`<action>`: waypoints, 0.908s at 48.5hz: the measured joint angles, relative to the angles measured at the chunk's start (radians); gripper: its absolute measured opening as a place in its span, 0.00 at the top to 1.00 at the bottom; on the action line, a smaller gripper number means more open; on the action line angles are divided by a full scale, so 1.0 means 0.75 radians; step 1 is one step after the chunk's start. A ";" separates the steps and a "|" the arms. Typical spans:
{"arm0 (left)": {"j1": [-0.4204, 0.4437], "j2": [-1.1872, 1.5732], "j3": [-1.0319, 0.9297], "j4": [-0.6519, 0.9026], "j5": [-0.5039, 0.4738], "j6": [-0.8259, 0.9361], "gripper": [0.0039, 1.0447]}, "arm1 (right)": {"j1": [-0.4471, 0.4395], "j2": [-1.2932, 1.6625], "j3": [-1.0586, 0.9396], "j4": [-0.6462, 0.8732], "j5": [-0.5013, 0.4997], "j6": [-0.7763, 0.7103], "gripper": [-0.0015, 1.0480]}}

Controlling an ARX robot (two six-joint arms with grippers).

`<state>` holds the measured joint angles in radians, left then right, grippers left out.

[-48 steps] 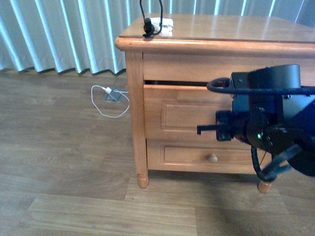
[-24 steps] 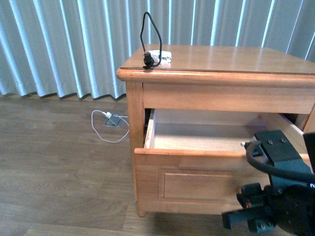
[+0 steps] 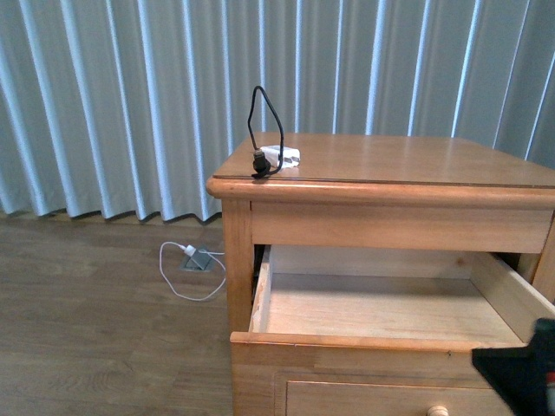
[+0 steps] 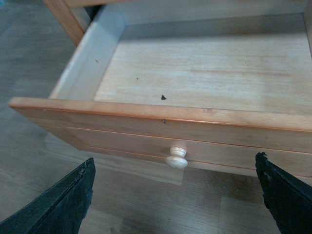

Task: Put charger into drawer

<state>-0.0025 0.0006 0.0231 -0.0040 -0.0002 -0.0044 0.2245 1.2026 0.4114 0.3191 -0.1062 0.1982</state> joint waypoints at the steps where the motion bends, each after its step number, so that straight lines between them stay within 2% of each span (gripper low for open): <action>1: -0.001 0.000 0.000 0.000 0.000 0.000 0.06 | -0.011 -0.052 -0.005 -0.034 -0.019 0.002 0.08; 12: -0.001 0.000 0.000 0.000 0.000 0.000 0.06 | -0.195 -0.577 -0.025 -0.381 -0.227 -0.011 0.08; 22: -0.001 0.000 0.000 0.000 0.000 0.000 0.06 | -0.498 -0.976 -0.037 -0.674 -0.522 -0.059 0.08; 27: 0.000 0.000 0.000 0.000 0.000 0.000 0.06 | -0.653 -1.096 -0.063 -0.726 -0.661 -0.059 0.08; 31: -0.001 0.000 0.000 0.000 0.000 0.000 0.06 | -0.698 -1.118 -0.066 -0.729 -0.665 -0.059 0.08; 39: -0.001 0.000 0.000 0.000 0.000 0.000 0.06 | -0.705 -1.122 -0.077 -0.725 -0.653 -0.066 0.09; 44: -0.001 0.001 0.000 0.000 -0.001 0.000 0.06 | -0.600 -1.289 -0.210 -0.525 -0.267 -0.175 0.24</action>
<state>-0.0029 0.0010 0.0231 -0.0040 -0.0010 -0.0044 -0.2256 0.2356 0.2543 -0.0746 -0.3065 0.0669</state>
